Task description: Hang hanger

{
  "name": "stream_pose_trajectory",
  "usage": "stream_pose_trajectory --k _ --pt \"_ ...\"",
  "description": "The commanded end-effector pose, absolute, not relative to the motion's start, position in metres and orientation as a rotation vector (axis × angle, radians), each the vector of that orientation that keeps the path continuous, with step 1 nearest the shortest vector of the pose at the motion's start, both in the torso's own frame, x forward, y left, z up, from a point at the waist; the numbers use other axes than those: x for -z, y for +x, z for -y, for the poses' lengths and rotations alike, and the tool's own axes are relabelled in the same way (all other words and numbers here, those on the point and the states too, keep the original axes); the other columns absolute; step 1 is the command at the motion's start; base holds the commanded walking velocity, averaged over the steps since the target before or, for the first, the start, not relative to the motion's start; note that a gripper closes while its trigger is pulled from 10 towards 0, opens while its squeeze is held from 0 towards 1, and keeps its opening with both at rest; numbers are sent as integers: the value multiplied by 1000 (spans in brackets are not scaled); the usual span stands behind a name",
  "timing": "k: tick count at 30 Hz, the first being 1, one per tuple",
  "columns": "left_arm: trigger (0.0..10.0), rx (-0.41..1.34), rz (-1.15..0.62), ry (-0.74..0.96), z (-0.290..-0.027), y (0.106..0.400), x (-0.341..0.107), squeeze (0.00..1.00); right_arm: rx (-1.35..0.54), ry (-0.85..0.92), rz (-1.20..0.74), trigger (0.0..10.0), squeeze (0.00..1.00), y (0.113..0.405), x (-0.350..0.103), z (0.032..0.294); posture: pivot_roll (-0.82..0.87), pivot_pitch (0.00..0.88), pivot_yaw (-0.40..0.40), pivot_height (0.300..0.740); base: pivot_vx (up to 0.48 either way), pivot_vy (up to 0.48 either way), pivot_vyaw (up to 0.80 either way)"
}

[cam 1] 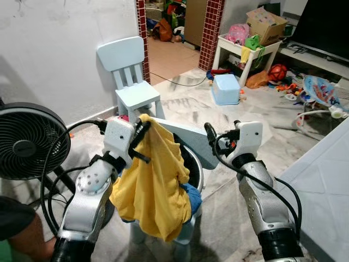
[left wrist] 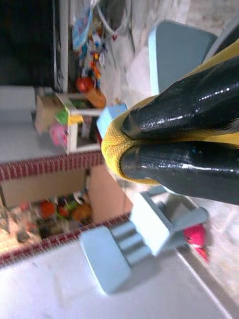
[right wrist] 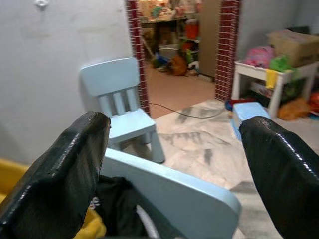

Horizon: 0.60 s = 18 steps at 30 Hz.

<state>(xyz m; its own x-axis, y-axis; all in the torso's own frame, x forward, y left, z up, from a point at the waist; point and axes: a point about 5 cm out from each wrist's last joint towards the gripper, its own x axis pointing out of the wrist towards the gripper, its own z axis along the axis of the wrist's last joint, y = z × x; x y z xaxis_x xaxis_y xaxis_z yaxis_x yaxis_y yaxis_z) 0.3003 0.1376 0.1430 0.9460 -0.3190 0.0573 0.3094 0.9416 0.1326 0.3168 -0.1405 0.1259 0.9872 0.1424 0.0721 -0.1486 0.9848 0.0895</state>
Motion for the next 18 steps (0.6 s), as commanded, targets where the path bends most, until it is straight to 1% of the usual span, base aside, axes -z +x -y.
stream_pose_trajectory --k 1,2,3,4,7,10,18 --pt "3137 308 49 125 -135 300 -135 0 -110 121 68 10000 0 318 -125 146 -90 0 45 740 0 0 0" --pt "3451 311 41 120 -133 299 -133 0 -103 127 66 10000 0 318 -124 147 -90 0 45 740 0 0 0" --pt "5647 332 11 107 -129 295 -124 0 -95 124 67 10000 0 315 -123 149 -117 0 49 740 0 0 0" --pt "10000 346 -20 82 -127 292 -118 0 -88 119 72 10000 0 313 -124 151 -117 0 47 740 0 0 0" --pt "10000 329 -46 43 -127 290 -114 0 -72 123 75 10000 0 312 -124 156 -112 0 40 740 0 0 0" --pt "10000 230 -19 30 -133 289 -115 0 -12 151 69 10000 0 314 -121 168 -97 0 14 740 0 0 0" --pt "10000 209 -5 38 -136 280 -115 0 -16 158 84 10000 0 318 -126 176 -67 0 -3 740 0 0 0"
